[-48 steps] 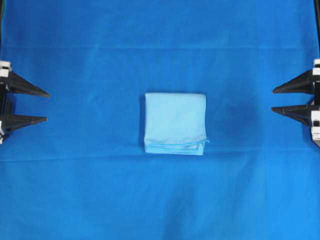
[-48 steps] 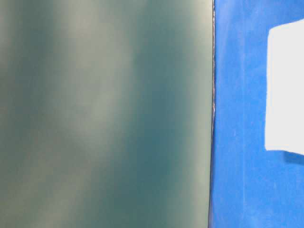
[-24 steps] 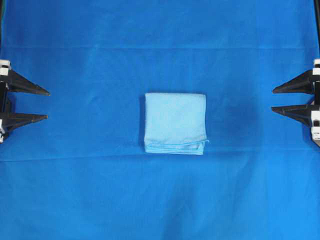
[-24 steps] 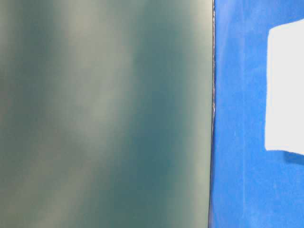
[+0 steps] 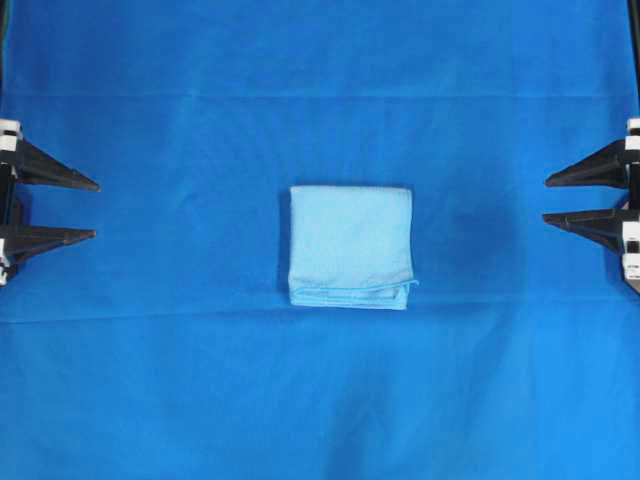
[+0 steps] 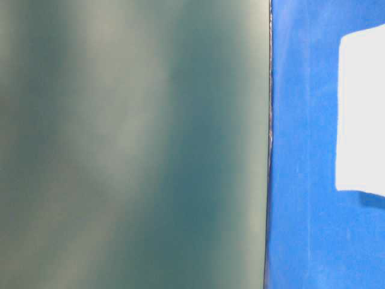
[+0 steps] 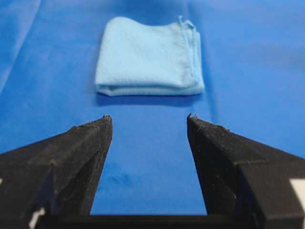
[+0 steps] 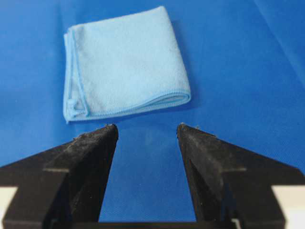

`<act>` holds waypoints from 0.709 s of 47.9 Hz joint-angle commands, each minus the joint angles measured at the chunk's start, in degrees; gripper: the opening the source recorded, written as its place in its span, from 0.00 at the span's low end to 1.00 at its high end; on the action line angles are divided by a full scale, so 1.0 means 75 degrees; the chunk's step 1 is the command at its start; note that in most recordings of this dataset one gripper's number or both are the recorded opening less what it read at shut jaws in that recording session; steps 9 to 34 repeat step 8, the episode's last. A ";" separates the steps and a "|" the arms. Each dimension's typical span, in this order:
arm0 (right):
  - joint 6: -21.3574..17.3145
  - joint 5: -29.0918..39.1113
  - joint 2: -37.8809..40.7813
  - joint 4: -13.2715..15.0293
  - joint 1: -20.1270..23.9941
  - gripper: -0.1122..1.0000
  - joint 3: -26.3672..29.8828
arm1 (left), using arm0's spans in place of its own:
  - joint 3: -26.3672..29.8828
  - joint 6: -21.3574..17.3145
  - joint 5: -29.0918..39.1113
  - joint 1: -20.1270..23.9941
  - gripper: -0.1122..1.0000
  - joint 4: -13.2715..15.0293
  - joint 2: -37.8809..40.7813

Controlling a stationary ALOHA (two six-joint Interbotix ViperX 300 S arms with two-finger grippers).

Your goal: Fold the light blue towel.

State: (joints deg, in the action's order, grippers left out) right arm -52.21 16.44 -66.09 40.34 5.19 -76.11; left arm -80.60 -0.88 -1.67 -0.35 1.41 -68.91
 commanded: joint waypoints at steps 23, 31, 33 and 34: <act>0.0000 -0.0047 0.0176 0.0023 0.0012 0.62 0.0059 | 0.0094 -0.0012 0.0047 0.0023 0.66 0.0000 0.0105; 0.0000 -0.0047 0.0176 0.0023 0.0012 0.62 0.0059 | 0.0094 -0.0012 0.0047 0.0023 0.66 0.0000 0.0105; 0.0000 -0.0047 0.0176 0.0023 0.0012 0.62 0.0059 | 0.0094 -0.0012 0.0047 0.0023 0.66 0.0000 0.0105; 0.0000 -0.0047 0.0176 0.0023 0.0012 0.62 0.0059 | 0.0094 -0.0012 0.0047 0.0023 0.66 0.0000 0.0105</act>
